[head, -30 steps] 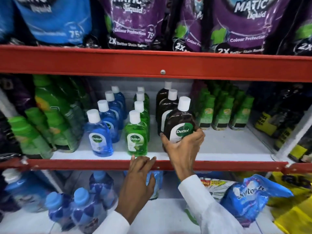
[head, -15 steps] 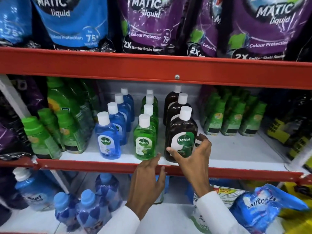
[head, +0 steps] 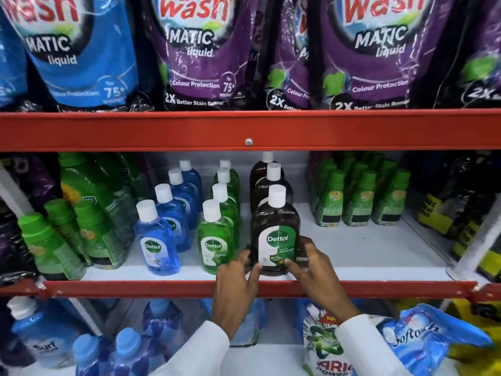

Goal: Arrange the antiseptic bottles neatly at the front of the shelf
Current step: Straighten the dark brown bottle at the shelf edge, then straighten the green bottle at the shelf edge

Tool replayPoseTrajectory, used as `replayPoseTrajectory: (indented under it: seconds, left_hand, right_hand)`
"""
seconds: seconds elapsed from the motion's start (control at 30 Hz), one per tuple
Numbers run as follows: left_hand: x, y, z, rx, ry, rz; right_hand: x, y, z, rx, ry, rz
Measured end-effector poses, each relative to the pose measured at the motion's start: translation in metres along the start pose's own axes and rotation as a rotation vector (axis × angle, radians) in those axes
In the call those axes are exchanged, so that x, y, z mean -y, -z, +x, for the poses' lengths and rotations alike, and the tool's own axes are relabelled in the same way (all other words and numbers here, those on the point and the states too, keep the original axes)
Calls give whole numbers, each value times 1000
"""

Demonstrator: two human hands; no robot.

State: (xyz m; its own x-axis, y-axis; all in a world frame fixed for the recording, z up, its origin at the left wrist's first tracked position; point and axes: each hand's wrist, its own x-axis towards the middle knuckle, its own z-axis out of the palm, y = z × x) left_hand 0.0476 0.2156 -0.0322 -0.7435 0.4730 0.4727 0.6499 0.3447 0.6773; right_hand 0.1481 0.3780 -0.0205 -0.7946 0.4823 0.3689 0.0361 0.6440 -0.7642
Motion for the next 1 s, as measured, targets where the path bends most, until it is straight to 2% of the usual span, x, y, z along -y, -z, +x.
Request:
replayPoseTrajectory:
  seconds: [0.33, 0.43, 0.5, 0.53, 0.6, 0.67, 0.73, 0.8, 0.9, 1.0]
  left_hand:
    - [-4, 1, -3, 7, -25, 12]
    - [-10, 13, -19, -60, -29, -8]
    - [-11, 28, -35, -190, -76, -51]
    - [-9, 37, -42, -279, -107, -59]
    - [-2, 55, -46, -414, -89, -88]
    - [10, 67, -38, -445, 36, -129]
    - [23, 74, -26, -363, 158, -110]
    - [33, 77, -14, -251, 193, -55]
    - [41, 77, -3, -133, 163, -6]
    - [41, 77, 1, -123, 118, -42]
  right_hand:
    - [1, -1, -5, -87, -48, 41]
    - [13, -3, -18, -306, -57, 125]
    - [26, -8, -35, -497, 17, 164]
    - [35, -14, -43, -541, 75, 170]
    - [51, -33, -52, -496, 169, 144]
    - [63, -56, -48, -378, 185, 96]
    - [69, -79, -34, -271, 141, 59]
    - [72, -94, -17, -183, 85, 20]
    - [73, -104, -2, -107, 50, -47]
    - [71, -107, 1, -118, 33, -92]
